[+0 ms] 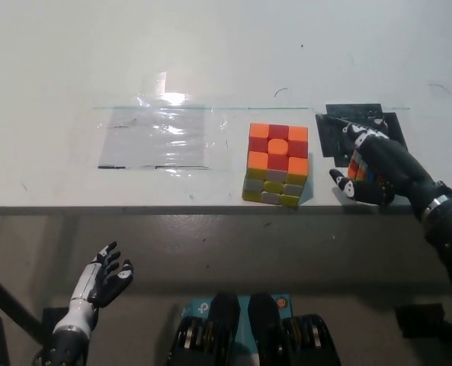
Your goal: The robot uses its right hand to pick up the small cube kept on the middle on the desk and place it on the bigger cube kept next to it
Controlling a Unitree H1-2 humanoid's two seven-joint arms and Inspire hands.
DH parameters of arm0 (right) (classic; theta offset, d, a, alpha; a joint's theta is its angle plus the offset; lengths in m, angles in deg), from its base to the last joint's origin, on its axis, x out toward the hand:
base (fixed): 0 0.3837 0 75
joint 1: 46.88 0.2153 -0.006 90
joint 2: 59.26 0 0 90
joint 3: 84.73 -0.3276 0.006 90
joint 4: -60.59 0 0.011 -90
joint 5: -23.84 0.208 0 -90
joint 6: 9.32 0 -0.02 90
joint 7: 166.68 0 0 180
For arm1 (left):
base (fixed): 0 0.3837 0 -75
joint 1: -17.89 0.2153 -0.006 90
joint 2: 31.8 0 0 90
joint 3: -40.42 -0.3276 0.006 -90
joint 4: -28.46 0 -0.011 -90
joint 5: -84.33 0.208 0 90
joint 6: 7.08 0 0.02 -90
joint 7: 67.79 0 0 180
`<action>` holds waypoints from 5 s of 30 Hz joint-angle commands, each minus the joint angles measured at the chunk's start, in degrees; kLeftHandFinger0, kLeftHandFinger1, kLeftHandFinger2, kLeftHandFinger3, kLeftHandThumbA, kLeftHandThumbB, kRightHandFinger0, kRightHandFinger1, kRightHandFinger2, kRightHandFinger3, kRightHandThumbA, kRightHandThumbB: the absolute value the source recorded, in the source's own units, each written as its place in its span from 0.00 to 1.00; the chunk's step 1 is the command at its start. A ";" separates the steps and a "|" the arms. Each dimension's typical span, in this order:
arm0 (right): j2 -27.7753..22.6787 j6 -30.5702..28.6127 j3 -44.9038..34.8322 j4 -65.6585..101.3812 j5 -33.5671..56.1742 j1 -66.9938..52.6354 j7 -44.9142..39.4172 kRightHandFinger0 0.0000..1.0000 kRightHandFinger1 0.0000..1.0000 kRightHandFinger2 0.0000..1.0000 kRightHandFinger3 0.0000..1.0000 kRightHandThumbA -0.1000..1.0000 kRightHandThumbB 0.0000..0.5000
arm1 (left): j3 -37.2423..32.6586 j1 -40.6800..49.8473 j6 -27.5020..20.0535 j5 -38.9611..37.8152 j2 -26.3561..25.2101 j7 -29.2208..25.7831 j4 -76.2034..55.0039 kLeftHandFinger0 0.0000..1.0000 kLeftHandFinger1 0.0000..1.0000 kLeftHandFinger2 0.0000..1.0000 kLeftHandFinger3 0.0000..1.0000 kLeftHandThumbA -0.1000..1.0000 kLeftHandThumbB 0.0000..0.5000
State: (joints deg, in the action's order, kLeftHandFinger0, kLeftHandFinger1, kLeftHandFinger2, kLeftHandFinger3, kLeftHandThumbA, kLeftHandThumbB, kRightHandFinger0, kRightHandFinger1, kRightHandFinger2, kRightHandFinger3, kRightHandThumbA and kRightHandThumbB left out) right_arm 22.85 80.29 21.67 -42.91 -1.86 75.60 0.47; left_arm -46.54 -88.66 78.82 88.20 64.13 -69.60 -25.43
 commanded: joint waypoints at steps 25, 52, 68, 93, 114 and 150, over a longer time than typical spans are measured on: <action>-5.11 -3.03 0.31 -2.73 -4.50 4.07 -0.19 1.00 1.00 1.00 1.00 0.59 0.82 | 1.85 0.70 -1.75 -1.02 -0.45 -0.61 -2.28 1.00 1.00 1.00 1.00 0.45 0.53; -7.95 13.69 13.69 -7.09 -21.70 7.68 -12.16 0.63 0.96 1.00 1.00 0.78 0.87 | 1.84 0.01 -1.10 -1.43 -0.36 -0.33 -2.27 1.00 1.00 1.00 1.00 0.46 0.59; -4.62 -7.31 11.69 -24.17 -21.73 7.73 23.31 0.00 0.00 0.04 0.17 0.00 0.00 | 1.30 -0.43 -2.32 -1.00 -0.69 -0.34 -1.39 1.00 1.00 1.00 1.00 0.47 0.56; -1.69 -14.48 10.45 -30.71 -21.95 8.87 41.25 0.00 0.06 0.37 0.03 0.00 0.17 | 0.90 0.28 -2.11 -0.01 -0.66 -0.62 -1.86 1.00 1.00 1.00 1.00 0.47 0.52; -4.06 -14.36 6.95 -15.81 -21.29 11.63 35.26 0.00 0.21 0.52 0.36 0.00 0.37 | 0.75 1.55 -0.78 0.24 -1.06 -0.21 -2.93 1.00 1.00 1.00 1.00 0.45 0.51; 6.63 -14.66 5.31 -3.61 -20.00 10.20 24.70 0.00 0.09 0.48 0.32 0.00 0.52 | 0.63 1.33 -0.91 -0.25 -0.92 0.29 -2.33 1.00 1.00 1.00 1.00 0.42 0.56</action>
State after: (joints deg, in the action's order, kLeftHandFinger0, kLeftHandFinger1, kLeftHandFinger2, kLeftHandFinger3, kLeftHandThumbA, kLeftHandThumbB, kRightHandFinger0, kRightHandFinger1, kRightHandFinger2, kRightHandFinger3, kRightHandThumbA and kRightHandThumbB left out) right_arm 29.00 66.61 27.56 -46.46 -23.09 84.00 25.99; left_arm -45.90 -86.53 78.92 88.33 64.11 -69.53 -26.76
